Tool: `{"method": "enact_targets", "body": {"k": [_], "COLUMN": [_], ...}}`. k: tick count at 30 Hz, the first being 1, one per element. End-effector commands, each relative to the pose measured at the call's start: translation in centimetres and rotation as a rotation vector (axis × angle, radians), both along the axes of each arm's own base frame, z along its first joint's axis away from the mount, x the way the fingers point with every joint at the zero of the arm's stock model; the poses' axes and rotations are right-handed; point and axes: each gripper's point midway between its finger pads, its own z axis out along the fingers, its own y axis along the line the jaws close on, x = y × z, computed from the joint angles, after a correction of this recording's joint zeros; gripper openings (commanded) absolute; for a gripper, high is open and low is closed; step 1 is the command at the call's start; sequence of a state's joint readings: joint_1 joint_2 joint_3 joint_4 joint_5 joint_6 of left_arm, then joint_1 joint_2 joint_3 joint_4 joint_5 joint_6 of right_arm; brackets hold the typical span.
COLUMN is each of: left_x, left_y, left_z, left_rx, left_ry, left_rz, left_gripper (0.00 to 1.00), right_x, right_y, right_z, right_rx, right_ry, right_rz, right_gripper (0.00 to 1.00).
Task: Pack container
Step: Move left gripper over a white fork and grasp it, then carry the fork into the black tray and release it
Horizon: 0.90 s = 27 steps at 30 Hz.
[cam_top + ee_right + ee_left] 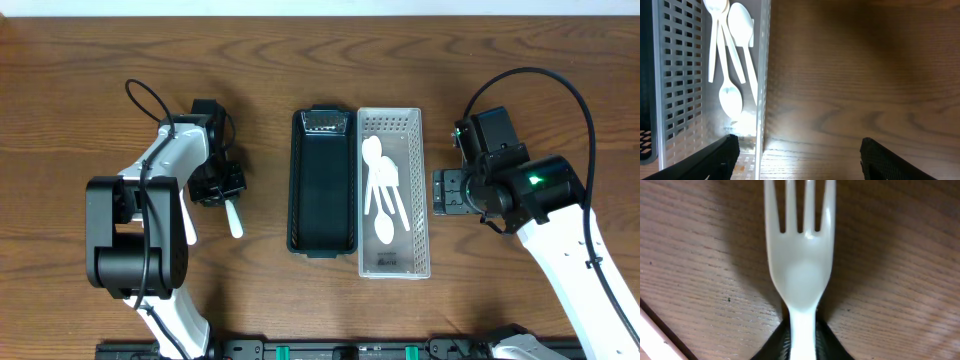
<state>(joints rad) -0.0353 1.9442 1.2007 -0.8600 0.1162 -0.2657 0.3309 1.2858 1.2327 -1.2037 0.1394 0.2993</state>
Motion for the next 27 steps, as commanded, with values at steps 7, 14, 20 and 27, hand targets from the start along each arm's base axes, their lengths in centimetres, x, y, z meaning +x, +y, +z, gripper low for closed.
{"method": "enact_targets", "body": {"k": [7, 14, 20, 27], "left_x": [0.2, 2.4, 2.7, 0.6], "left_y": [0.2, -2.5, -8.9, -15.6], "left_z": [-0.3, 8.2, 16.5, 16.2], "left_rx": [0.021, 0.009, -0.046, -0.092], "left_ry": [0.022, -0.127, -0.377, -0.401], "left_rz": [-0.008, -0.086, -0.222, -0.361], "left_gripper": [0.06, 0.06, 0.06, 0.06], "right_x": [0.0, 0.1, 0.4, 0.5], "right_y": [-0.6, -0.6, -0.5, -0.5], "right_z": [0.0, 0.0, 0.1, 0.1], "right_rx": [-0.016, -0.015, -0.010, -0.009], "right_ry": [-0.002, -0.006, -0.019, -0.024], "right_rz": [-0.010, -0.011, -0.010, -0.011], "right_gripper": [0.81, 0.81, 0.80, 0.81]}}
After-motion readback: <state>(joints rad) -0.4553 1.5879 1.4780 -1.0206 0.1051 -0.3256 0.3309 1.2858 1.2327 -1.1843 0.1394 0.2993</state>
